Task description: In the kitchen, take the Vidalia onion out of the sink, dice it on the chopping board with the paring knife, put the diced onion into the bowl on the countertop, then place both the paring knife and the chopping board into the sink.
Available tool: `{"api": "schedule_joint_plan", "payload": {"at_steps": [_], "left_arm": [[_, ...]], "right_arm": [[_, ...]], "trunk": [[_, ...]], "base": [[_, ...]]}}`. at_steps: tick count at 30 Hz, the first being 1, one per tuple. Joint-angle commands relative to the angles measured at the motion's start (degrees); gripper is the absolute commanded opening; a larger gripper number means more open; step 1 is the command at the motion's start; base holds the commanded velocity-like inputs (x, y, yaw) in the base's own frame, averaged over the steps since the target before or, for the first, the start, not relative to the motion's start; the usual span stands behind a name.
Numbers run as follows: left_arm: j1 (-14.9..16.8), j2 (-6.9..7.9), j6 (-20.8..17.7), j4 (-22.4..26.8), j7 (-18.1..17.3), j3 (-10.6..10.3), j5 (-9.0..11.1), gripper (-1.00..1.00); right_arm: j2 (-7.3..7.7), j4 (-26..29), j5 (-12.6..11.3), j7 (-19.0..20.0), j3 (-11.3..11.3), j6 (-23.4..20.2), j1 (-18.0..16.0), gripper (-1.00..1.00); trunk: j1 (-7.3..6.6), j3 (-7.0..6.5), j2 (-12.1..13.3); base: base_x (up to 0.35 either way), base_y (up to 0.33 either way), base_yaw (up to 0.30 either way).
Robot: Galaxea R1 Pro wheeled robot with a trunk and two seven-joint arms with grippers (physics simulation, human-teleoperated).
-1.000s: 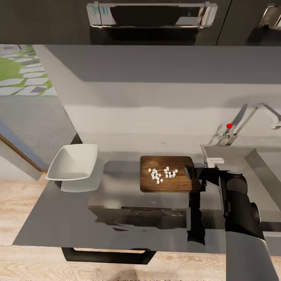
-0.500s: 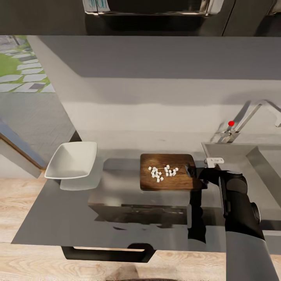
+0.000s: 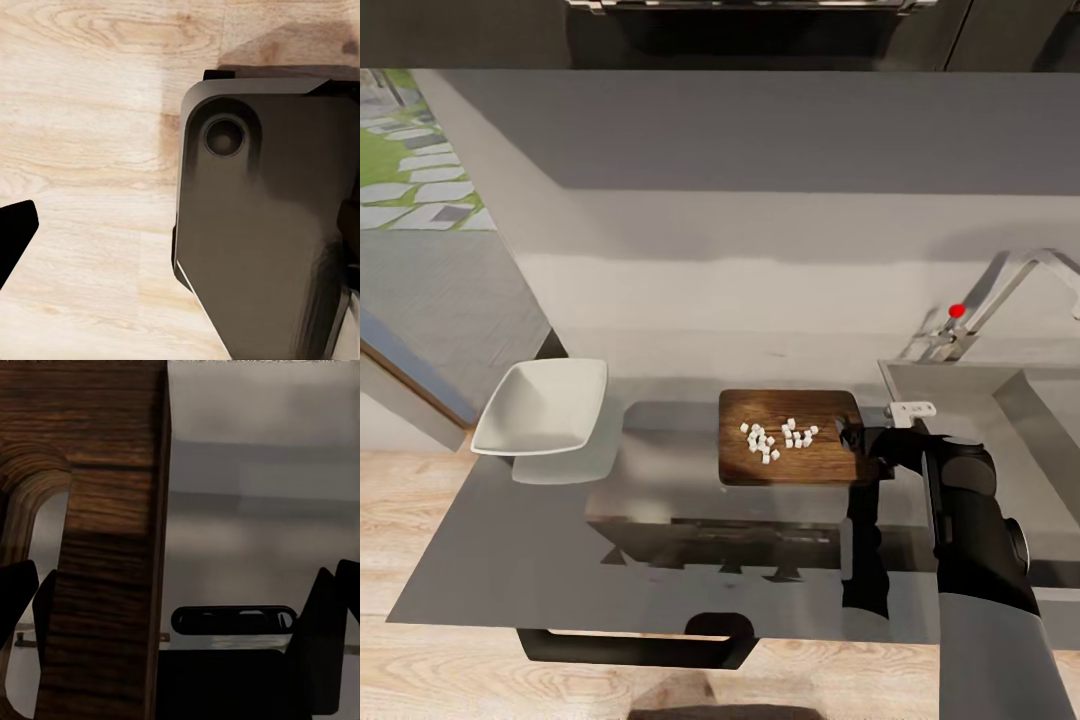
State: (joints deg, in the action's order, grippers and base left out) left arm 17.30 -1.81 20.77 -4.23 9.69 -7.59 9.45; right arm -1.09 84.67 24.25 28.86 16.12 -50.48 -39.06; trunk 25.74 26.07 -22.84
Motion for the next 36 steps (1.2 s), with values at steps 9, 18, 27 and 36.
{"api": "schedule_joint_plan", "payload": {"at_steps": [9,18,27,36], "left_arm": [[0.1,-0.04,0.41,-0.25,0.06,-0.5,0.49,1.0],[0.1,-0.04,0.41,-0.25,0.06,-0.5,0.5,1.0],[0.1,-0.04,0.41,-0.25,0.06,-0.5,0.51,1.0],[0.1,-0.04,0.41,-0.25,0.06,-0.5,0.52,1.0]], "right_arm": [[-0.05,-1.0,0.27,0.59,0.05,-0.32,0.01,1.0],[-0.05,-1.76,0.27,0.59,-0.04,-0.25,0.04,1.0],[-0.05,-2.36,0.33,0.64,-0.12,-0.23,0.04,1.0],[-0.05,-2.4,0.35,0.6,-0.13,-0.23,0.04,1.0]], "trunk": [[0.05,0.1,-0.08],[0.05,0.1,-0.08],[0.05,0.1,-0.08],[0.05,0.51,-0.08]], "base": [[0.0,0.0,0.0],[0.0,0.0,0.0],[0.0,0.0,0.0],[0.0,0.0,0.0]]}}
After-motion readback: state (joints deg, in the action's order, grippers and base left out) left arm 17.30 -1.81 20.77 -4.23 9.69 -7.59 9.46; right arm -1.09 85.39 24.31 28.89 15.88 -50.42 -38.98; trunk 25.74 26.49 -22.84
